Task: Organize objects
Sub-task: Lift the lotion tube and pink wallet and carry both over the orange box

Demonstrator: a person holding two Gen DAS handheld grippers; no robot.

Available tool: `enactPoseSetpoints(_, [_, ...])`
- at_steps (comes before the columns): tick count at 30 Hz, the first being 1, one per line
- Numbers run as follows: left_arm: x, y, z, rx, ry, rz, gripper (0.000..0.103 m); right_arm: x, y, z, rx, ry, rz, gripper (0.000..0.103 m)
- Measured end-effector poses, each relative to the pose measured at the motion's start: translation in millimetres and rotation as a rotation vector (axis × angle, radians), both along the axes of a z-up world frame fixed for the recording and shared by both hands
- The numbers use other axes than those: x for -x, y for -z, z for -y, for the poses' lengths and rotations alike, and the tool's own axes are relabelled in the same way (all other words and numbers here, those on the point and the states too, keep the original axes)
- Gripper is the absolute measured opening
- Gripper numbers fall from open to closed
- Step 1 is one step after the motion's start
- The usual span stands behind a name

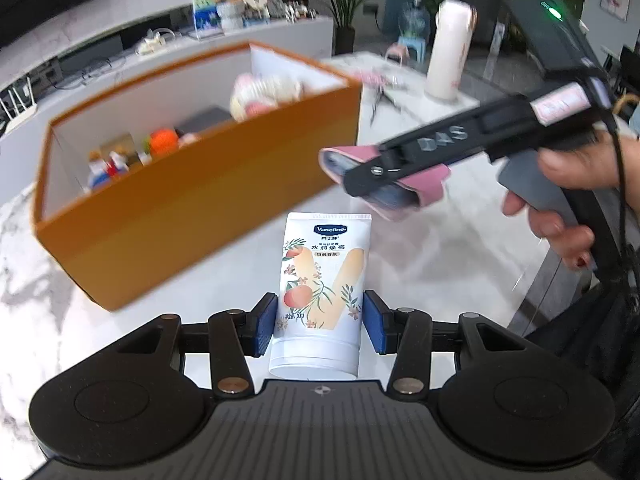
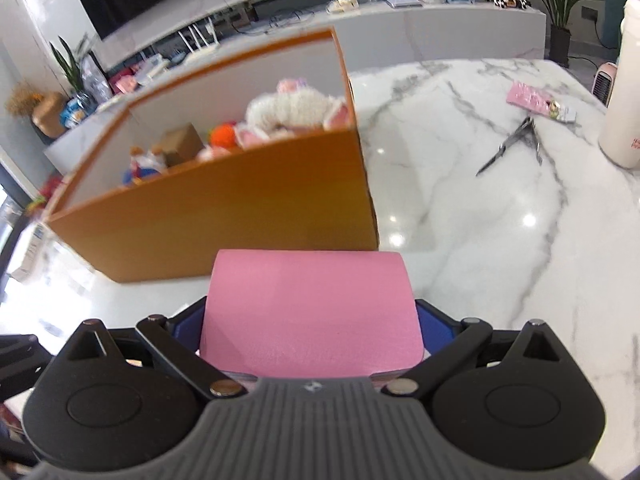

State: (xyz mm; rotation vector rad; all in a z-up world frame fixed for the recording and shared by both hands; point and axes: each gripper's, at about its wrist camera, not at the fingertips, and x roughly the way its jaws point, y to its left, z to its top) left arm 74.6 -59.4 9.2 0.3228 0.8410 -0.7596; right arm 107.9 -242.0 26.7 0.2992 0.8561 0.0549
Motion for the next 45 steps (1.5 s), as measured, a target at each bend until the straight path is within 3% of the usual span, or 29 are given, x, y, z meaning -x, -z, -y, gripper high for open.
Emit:
enactPoseSetpoints(2, [11.3, -12.7, -18.2, 0.030, -0.017, 0.023, 0.053, 10.8, -15.8, 2.9, -0.031, -0.006, 0.040, 0.100])
enactPoseSetpoints(8, [-25.4, -48.1, -25.7, 0.124, -0.140, 0.131, 0.053, 26.4, -73.7, 8.8, -0.058, -0.004, 0.215, 0.101])
enactPoseSetpoints(14, [-86.5, -76.9, -23.1, 0.158, -0.354, 0.217, 0.052, -13.6, -102.6, -6.2, -0.011, 0.019, 0.320, 0.101])
enactPoseSetpoints(16, [-109.0, -75.9, -17.9, 0.165, -0.407, 0.212, 0.039, -37.5, -101.4, -11.7, -0.029, 0.018, 0.318, 0.101])
enactPoseSetpoints(19, [-139.7, -62.9, -5.4, 0.153, -0.455, 0.165, 0.033, -73.7, -89.9, -19.8, -0.032, 0.017, 0.303, 0.101])
enactPoseSetpoints(22, [-167.8, -44.2, -2.3, 0.141, -0.494, 0.097, 0.033, -103.7, -68.9, -21.5, -0.062, 0.022, 0.263, 0.101])
enactPoseSetpoints(27, [-198.2, -26.3, 3.8, 0.190, -0.534, 0.052, 0.033, -142.0, -33.6, -25.7, -0.105, 0.014, 0.190, 0.101])
enactPoseSetpoints(36, [-223.0, -11.8, 4.7, 0.185, -0.586, 0.034, 0.033, -172.6, -27.6, -32.3, -0.007, 0.054, 0.226, 0.101])
enactPoseSetpoints(45, [-238.2, -8.0, -1.3, 0.178, -0.617, -0.022, 0.033, -204.2, -32.0, -42.4, 0.141, -0.021, 0.200, 0.101])
